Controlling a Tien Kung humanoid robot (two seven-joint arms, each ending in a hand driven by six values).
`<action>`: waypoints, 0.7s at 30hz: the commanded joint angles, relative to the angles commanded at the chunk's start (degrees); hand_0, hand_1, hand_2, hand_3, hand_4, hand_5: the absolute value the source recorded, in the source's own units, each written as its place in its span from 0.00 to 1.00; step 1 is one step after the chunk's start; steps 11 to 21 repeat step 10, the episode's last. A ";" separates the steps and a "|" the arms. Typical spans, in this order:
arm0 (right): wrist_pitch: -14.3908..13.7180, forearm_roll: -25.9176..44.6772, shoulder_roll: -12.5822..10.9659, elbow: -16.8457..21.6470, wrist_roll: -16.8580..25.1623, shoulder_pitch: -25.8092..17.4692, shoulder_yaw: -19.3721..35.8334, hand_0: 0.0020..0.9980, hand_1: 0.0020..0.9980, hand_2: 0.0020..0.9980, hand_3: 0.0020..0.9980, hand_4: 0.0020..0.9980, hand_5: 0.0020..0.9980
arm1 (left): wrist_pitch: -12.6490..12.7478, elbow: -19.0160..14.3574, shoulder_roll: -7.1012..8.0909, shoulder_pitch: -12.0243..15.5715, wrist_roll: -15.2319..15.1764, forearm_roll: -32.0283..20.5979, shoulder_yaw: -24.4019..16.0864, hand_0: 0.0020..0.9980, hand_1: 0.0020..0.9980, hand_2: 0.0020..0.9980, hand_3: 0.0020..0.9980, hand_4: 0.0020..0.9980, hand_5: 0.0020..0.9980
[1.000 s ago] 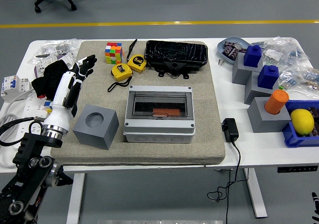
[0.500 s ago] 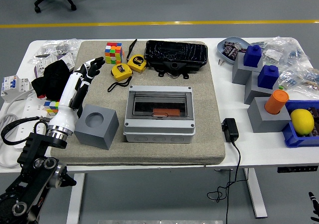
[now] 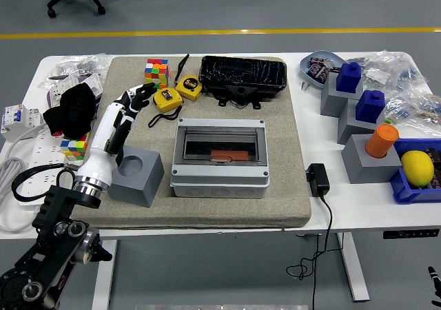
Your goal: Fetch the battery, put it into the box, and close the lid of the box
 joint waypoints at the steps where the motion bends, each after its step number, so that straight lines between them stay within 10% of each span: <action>1: 0.05 -0.22 0.10 0.00 0.05 -0.03 0.22 0.90 0.87 0.84 0.88 1.00 1.00 | -0.04 0.04 0.38 -0.02 0.05 0.17 0.79 0.86 0.90 0.83 0.81 1.00 1.00; 10: -6.12 -3.79 0.72 0.00 4.93 0.17 -0.55 1.00 0.93 0.89 0.93 1.00 1.00 | 1.37 -0.11 -0.01 0.22 -1.30 -0.57 -0.32 0.86 0.90 0.83 0.81 1.00 1.00; 21: -6.12 -3.79 0.72 0.00 4.93 0.17 -0.55 1.00 0.93 0.89 0.93 1.00 1.00 | 1.37 -0.11 -0.01 0.22 -1.30 -0.57 -0.32 0.86 0.90 0.83 0.81 1.00 1.00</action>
